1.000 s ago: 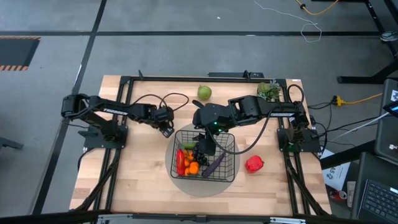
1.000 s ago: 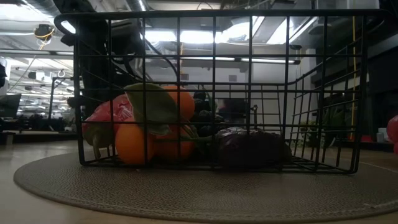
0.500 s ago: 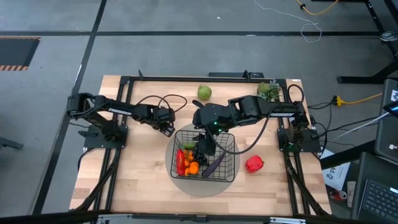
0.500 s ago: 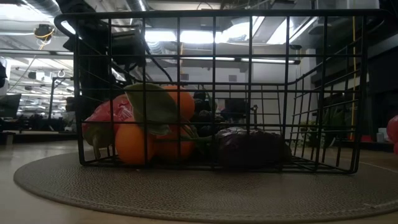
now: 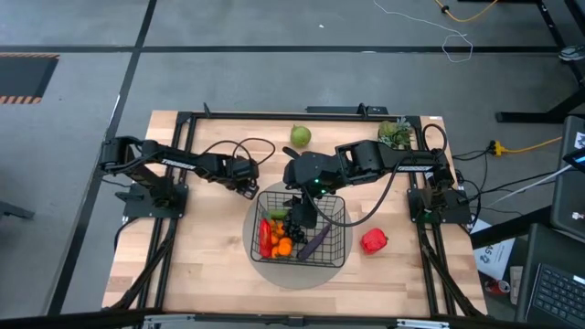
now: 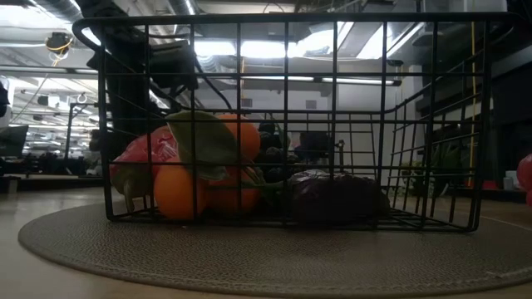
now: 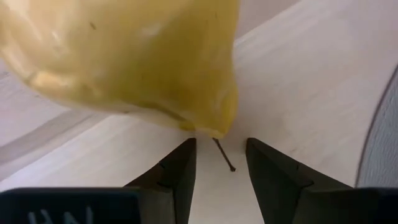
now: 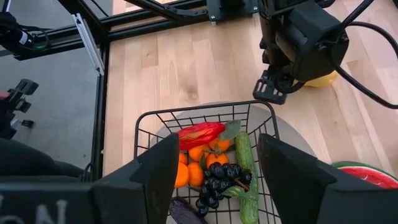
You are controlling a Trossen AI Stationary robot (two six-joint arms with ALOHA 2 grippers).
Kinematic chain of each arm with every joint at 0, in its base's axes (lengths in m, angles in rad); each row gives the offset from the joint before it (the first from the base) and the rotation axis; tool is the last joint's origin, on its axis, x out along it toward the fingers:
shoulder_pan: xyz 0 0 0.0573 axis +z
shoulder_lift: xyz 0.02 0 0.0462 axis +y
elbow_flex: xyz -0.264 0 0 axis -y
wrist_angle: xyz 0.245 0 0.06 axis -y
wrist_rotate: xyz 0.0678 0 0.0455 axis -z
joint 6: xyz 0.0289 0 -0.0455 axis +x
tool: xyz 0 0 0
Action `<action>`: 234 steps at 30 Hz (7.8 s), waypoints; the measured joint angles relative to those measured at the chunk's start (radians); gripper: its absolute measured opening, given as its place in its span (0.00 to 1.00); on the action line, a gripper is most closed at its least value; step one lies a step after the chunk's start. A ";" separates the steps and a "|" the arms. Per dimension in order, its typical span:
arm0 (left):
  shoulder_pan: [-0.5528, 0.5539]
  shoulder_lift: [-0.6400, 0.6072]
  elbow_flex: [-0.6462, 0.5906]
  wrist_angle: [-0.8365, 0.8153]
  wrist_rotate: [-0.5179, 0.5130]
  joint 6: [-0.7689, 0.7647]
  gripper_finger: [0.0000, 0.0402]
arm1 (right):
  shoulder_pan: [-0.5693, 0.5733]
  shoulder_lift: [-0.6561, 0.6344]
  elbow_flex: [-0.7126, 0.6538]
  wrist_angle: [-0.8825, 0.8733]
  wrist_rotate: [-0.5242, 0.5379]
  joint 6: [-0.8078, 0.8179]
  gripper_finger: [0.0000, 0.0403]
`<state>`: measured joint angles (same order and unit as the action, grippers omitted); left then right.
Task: Build produce basket
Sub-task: Put the yellow pear into the black wire basket, then put the green pear into black wire basket
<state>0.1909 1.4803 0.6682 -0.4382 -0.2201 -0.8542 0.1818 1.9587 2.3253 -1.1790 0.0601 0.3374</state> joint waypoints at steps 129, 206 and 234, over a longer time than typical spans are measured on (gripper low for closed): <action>-0.214 -0.411 -0.001 0.794 0.456 0.258 0.32 | -0.055 -0.064 0.030 0.158 0.276 0.056 0.55; 0.090 -0.631 -0.001 0.400 0.291 0.396 0.32 | -0.692 -0.058 -0.908 0.772 0.104 0.394 0.55; 0.148 -0.631 -0.001 0.401 0.292 0.394 0.32 | -0.578 0.056 -0.865 1.083 -0.653 0.248 0.55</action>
<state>0.3393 0.8497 0.6674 -0.0370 0.0715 -0.4601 -0.3967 2.0144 1.4601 -0.0962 -0.5932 0.5851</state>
